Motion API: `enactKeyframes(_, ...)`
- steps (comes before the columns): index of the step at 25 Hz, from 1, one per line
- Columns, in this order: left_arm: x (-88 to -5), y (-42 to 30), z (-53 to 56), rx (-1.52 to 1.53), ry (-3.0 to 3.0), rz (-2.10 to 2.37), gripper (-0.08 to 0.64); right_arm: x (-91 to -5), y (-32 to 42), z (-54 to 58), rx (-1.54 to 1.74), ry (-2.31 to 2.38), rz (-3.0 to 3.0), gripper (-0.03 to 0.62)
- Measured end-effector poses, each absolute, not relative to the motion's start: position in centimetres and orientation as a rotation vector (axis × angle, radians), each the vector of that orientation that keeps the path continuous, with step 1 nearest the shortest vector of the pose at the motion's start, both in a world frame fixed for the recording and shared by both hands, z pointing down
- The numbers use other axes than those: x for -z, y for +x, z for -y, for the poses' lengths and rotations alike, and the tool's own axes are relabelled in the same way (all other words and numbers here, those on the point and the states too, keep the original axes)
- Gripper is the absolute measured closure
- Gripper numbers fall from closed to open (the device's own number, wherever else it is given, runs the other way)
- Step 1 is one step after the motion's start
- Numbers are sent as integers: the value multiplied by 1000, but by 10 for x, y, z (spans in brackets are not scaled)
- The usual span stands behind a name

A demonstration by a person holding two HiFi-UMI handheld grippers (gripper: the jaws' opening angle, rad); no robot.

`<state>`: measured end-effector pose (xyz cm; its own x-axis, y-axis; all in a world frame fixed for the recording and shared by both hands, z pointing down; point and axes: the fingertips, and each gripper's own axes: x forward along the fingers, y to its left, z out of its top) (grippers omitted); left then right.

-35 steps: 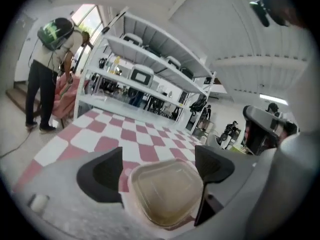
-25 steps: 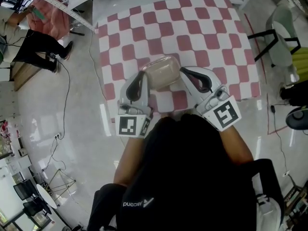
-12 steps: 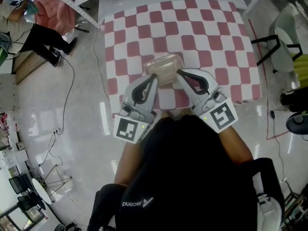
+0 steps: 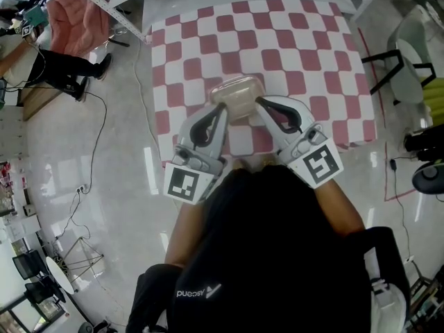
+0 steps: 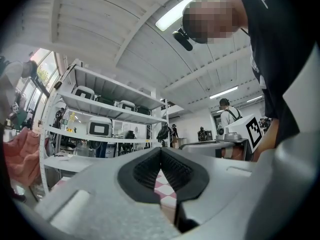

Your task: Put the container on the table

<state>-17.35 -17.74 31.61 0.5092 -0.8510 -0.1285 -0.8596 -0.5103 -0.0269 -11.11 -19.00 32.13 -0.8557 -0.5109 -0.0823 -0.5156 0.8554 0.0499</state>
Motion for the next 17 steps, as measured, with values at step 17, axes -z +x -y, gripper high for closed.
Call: enactKeyframes(17, -322, -172, 178, -133, -2674, -1503, 549, -325, -100, 195, -97, -871, -2949, 591)
